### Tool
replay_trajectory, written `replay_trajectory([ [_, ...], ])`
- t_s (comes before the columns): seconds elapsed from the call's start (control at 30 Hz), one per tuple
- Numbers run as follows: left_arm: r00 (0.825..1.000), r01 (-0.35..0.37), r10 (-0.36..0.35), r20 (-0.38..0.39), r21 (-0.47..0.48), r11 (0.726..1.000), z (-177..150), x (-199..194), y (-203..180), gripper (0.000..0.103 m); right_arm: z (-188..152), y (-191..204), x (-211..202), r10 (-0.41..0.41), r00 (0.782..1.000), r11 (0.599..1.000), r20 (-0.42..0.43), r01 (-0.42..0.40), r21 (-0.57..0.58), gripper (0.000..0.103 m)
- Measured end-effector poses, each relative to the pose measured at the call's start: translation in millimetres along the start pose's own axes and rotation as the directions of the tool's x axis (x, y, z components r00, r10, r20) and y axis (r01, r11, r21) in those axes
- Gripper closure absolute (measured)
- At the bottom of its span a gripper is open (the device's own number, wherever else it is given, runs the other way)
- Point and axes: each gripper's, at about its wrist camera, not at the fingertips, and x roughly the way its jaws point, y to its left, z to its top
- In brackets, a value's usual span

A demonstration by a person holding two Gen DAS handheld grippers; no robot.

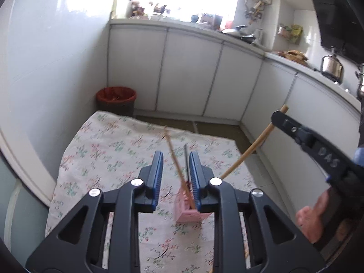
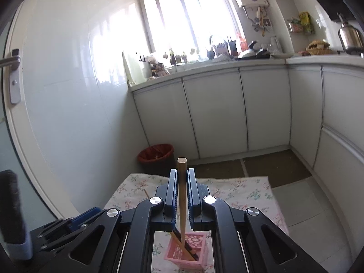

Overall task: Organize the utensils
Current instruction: 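Lower the left tool's wooden chopstick into the pink holder while the right tool carries its chopstick, then move the open left tool back to the wooden chopstick pile and grasp one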

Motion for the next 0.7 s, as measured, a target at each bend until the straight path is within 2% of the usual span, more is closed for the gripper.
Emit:
replay_trajectory([
  [0.07,0.999,-0.039,0.039,-0.018,-0.008,0.999,-8,6,2,0.077,-14,-3,11,-0.018,0.999,1.0,-0.031,0.019,0.016,0.095],
  [0.13,0.995,-0.098,0.098,-0.018,-0.001,0.995,-16,8,1,0.072,-27,-7,19,-0.05,0.996,0.998,-0.069,0.052,0.027,0.095],
  [0.2,0.992,-0.124,0.123,-0.01,-0.013,0.992,-21,4,1,0.055,-32,-10,16,-0.089,0.992,0.996,-0.086,0.091,0.021,0.092],
  [0.27,0.987,-0.16,0.16,0.002,-0.022,0.987,-24,0,1,0.049,-35,-15,7,-0.121,0.989,0.992,-0.087,0.124,0.023,0.082],
  [0.33,0.985,-0.17,0.17,-0.005,-0.036,0.985,-27,-3,2,0.047,-38,-21,-4,-0.148,0.986,0.988,-0.082,0.152,0.035,0.044],
  [0.4,0.983,-0.181,0.181,-0.013,-0.051,0.982,-30,-6,2,0.036,-43,-27,-18,-0.19,0.98,0.98,-0.059,0.193,0.046,0.025],
  [0.53,0.982,-0.187,0.188,-0.003,-0.071,0.98,-39,-23,-1,0.022,-54,-36,-42,-0.27,0.96,0.962,-0.075,0.273,0.026,0.009],
  [0.7,0.983,-0.182,0.182,-0.004,-0.05,0.982,-51,-42,-11,0.01,-66,-40,-65,-0.328,0.94,0.944,-0.096,0.33,0.004,0.005],
])
